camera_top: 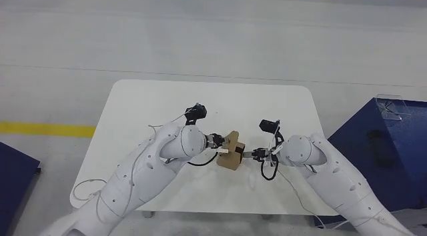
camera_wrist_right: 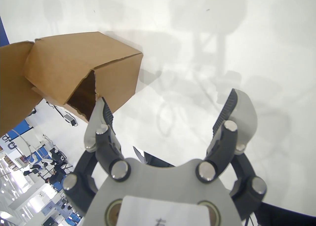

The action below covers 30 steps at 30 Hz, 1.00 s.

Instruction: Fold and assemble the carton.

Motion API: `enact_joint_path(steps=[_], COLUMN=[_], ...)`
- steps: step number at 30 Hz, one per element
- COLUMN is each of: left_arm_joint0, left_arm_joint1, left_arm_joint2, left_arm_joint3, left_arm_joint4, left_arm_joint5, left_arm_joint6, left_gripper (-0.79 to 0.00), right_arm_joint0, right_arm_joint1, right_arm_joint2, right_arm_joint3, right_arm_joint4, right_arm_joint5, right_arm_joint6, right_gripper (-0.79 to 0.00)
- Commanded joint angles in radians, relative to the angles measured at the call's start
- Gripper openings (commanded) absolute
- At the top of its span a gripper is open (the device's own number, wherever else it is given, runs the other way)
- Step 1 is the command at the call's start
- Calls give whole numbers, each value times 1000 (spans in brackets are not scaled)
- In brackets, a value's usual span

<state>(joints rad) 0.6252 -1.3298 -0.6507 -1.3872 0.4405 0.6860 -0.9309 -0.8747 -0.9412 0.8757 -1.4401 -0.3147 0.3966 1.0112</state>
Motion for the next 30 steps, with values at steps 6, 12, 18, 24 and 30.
enact_joint_path(steps=[6,12,18,24,30], left_arm_joint0=[-4,-17,-22,-26,-26], left_arm_joint1=[-18,-35,-47,-57,-64], left_arm_joint2=[19,34,40,44,42], left_arm_joint3=[49,94,119,136,145], left_arm_joint4=[-6,-8,-7,0,5], left_arm_joint5=[-10,-10,-12,-15,-19], left_arm_joint6=[0,-7,-11,-19,-26], left_gripper=[0,0,0,0,0], right_arm_joint0=[-6,-18,-58,-118,-147], right_arm_joint1=[-4,6,36,52,48], right_arm_joint2=[7,74,210,265,237], right_arm_joint3=[-12,-12,-5,-48,-104], right_arm_joint4=[-1,45,142,154,91], right_arm_joint5=[2,-24,-134,-215,-179], right_arm_joint6=[3,16,74,75,14], right_gripper=[0,0,0,0,0])
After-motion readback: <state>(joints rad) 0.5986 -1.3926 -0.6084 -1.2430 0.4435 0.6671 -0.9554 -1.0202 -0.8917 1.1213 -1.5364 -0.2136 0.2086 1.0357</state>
